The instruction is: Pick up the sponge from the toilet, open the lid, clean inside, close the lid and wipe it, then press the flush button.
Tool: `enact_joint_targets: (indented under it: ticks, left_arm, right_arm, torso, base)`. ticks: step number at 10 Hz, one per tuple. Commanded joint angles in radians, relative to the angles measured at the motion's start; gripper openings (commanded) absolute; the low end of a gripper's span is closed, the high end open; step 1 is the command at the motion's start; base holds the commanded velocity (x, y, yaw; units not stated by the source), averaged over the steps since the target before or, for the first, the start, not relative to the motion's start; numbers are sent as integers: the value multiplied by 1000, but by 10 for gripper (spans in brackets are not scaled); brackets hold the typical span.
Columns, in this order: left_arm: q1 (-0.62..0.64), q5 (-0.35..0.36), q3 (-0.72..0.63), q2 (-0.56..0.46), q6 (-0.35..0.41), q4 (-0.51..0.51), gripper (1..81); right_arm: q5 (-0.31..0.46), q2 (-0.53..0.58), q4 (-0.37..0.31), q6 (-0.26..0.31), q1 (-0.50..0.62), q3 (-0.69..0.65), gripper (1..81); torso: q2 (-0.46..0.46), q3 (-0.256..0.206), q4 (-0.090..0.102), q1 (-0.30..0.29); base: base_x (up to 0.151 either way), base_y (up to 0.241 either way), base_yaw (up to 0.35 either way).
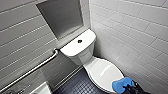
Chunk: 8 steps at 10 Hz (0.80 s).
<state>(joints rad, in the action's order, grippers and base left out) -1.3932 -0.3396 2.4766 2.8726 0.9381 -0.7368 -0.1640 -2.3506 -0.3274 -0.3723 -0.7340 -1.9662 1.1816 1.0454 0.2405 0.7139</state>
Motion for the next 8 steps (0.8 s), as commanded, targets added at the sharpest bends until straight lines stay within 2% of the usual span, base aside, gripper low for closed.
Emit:
enact_joint_targets:
  ticks: [1,3,5,7,8]
  left_arm:
    - [-19,-111,-4,-21,5,0,811]
    - [-16,-111,-4,-13,16,0,811]
    - [-16,-108,-4,-8,28,-1,811]
    - [-14,-108,-1,-8,28,-1,811]
    - [-14,-108,-1,-8,28,-1,811]
  right_arm:
    - [-52,214,4,-20,-126,211,10]
    - [-114,347,8,-13,-166,426,10]
    - [-134,420,11,-7,-151,575,10]
    - [-109,422,57,-3,-85,645,10]
    - [-45,410,74,1,-39,652,10]
  torso:
    - [0,0,0,0]
    - [0,0,0,0]
    - [0,0,0,0]
    - [0,0,0,0]
    - [0,0,0,0]
  base:
    - [0,0,0]
    - [0,0,0]
    - [0,0,0]
    - [0,0,0]
    - [0,0,0]
